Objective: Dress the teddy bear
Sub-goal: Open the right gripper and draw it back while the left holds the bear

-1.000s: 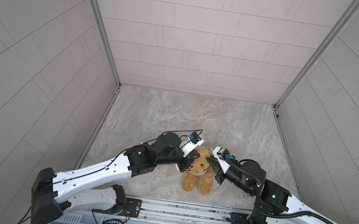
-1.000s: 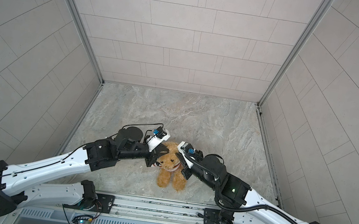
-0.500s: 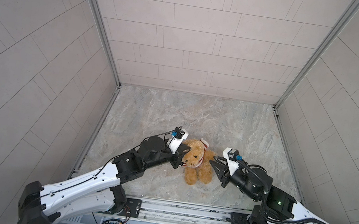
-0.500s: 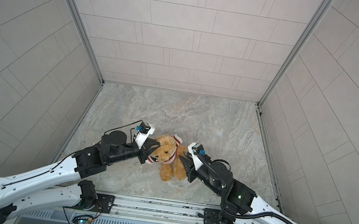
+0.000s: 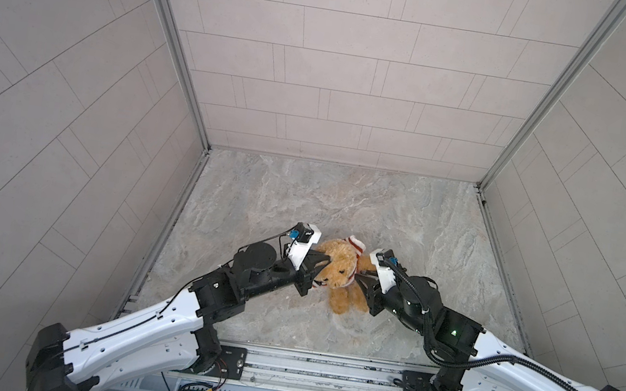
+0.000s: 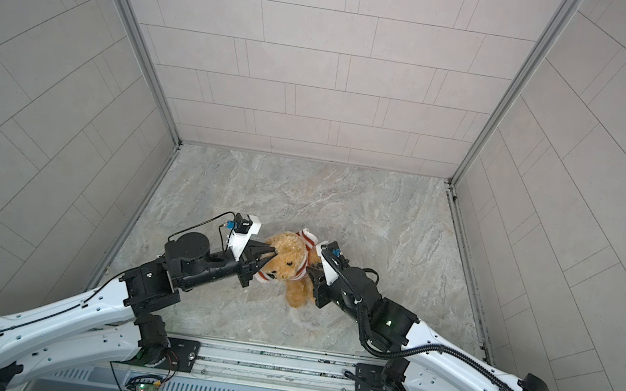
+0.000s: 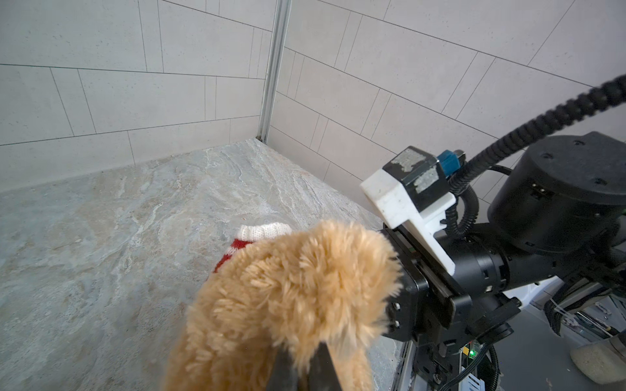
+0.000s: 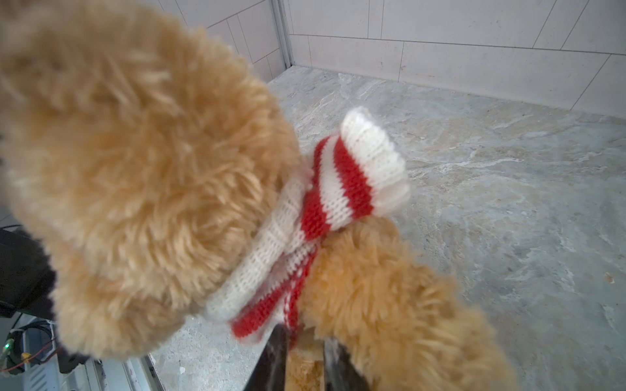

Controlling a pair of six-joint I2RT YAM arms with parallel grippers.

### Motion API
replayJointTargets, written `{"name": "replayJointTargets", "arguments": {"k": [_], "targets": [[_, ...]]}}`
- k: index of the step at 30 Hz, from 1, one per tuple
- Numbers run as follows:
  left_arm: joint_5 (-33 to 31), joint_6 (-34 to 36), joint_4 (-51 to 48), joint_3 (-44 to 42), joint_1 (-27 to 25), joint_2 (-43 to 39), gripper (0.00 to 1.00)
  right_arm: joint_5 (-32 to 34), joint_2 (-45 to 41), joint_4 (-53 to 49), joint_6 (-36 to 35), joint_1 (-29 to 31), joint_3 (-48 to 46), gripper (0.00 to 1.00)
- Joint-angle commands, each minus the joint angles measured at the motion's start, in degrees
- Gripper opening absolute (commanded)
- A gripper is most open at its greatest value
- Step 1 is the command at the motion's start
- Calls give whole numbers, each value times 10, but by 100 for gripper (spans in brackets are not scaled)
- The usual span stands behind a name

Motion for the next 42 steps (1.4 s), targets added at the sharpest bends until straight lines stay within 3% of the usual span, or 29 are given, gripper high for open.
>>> {"name": "replayJointTargets", "arguments": {"k": [1, 6, 10, 17, 22, 28, 42], "targets": [[15, -3, 42, -6, 3, -12, 0, -9, 2, 40, 18, -3, 3, 28], [18, -3, 45, -6, 3, -11, 0, -24, 15, 64, 24, -4, 2, 31], [19, -3, 48, -8, 3, -12, 0, -21, 26, 65, 23, -6, 4, 14], [17, -4, 47, -11, 3, -19, 0, -21, 31, 65, 24, -8, 6, 12], [-3, 4, 36, -11, 3, -25, 0, -8, 20, 59, 23, -9, 3, 0], [-63, 28, -15, -17, 3, -46, 0, 28, -62, 55, 45, -37, -34, 0], [-88, 40, -11, -50, 3, -78, 0, 83, -132, -9, 101, -97, -75, 0]]}}
